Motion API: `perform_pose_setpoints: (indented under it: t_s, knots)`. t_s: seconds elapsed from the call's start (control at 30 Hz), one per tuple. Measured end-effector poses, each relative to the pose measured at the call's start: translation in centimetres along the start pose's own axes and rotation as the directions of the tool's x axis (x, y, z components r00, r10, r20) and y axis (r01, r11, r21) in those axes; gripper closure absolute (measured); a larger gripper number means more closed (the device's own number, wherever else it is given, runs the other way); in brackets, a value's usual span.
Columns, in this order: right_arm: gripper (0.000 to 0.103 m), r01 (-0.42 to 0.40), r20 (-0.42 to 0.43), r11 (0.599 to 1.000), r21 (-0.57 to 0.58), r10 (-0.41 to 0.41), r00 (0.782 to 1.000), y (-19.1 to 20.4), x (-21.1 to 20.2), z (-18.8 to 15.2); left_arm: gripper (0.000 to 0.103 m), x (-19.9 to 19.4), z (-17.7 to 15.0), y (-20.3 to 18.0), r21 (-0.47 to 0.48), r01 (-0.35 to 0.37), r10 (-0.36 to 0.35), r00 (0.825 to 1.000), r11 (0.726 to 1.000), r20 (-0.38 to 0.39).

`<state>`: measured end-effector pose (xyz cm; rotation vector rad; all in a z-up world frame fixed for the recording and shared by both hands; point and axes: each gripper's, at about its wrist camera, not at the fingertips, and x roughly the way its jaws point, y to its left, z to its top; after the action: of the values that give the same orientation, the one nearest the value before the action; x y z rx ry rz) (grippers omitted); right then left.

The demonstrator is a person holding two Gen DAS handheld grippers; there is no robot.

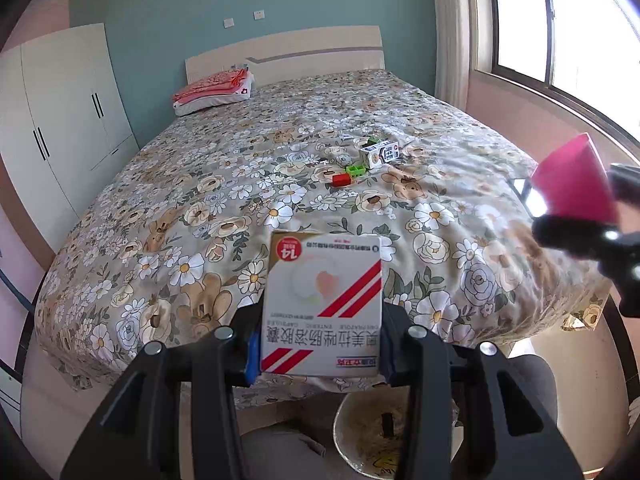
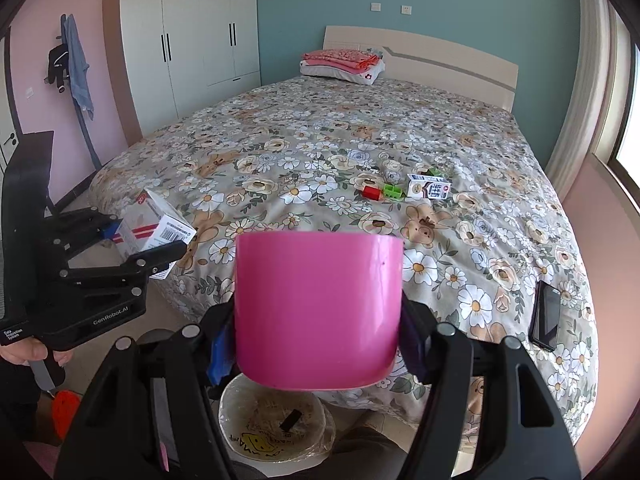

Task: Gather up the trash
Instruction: 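Carry the medicine box and pink cup with both tools to the wastebasket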

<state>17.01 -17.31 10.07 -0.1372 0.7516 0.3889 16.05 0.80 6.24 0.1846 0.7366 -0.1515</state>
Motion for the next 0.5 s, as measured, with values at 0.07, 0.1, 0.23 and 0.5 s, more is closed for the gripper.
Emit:
perform_pose_setpoints:
  t_s: [0.07, 0.1, 0.23, 0.5]
  knots:
    - [0.037, 0.005, -0.018, 1.000, 0.003, -0.005, 1.000, 0.2, 0.9, -1.0, 0.058, 0.8, -0.9, -0.2, 0.011, 0.005, -0.004, 1.000, 1.000, -0.022]
    - [0.037, 0.001, -0.029, 1.000, 0.002, -0.001, 1.000, 0.4, 1.3, -1.5, 0.058, 1.2, -1.5, -0.3, 0.021, 0.007, -0.006, 0.999, 1.000, -0.034]
    - [0.037, -0.011, -0.072, 1.000, -0.004, 0.011, 0.997, 1.0, 3.1, -3.5, 0.058, 2.9, -3.8, -0.9, 0.046, 0.028, -0.024, 0.996, 0.999, -0.085]
    - [0.037, -0.039, -0.174, 0.999, -0.015, 0.036, 0.984, 2.8, 7.3, -7.8, 0.058, 6.2, -8.3, -2.4, 0.096, 0.092, -0.071, 0.976, 0.991, -0.204]
